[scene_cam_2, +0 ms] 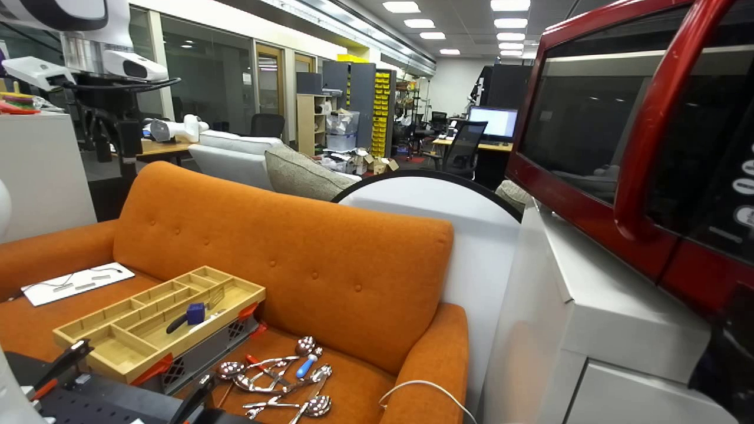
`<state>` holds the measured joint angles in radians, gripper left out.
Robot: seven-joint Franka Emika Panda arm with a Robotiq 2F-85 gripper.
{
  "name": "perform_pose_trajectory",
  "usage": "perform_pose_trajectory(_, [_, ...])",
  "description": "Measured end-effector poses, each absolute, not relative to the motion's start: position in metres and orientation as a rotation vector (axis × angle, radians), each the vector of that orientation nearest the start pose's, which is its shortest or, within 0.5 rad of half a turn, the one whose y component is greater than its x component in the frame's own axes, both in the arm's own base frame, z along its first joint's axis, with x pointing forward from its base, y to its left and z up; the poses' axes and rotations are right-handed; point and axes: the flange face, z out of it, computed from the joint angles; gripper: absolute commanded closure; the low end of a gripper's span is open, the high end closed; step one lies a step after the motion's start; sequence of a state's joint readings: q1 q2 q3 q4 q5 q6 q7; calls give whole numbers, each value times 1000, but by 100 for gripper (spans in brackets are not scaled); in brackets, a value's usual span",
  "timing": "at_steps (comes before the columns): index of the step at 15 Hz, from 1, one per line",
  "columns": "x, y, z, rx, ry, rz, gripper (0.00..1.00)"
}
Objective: Pick up one silver spoon and move it forwards
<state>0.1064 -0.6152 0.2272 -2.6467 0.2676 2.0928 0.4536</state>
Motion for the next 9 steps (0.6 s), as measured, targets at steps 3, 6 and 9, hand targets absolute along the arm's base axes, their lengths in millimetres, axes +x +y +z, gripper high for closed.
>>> perform_pose_trajectory(3, [339, 130, 434, -2992, 433, -20, 0])
perform_pose_trajectory(6, [341, 127, 425, -2991, 464, -8, 0])
perform_pose_trajectory(9, [351, 119, 406, -2975, 530, -57, 0])
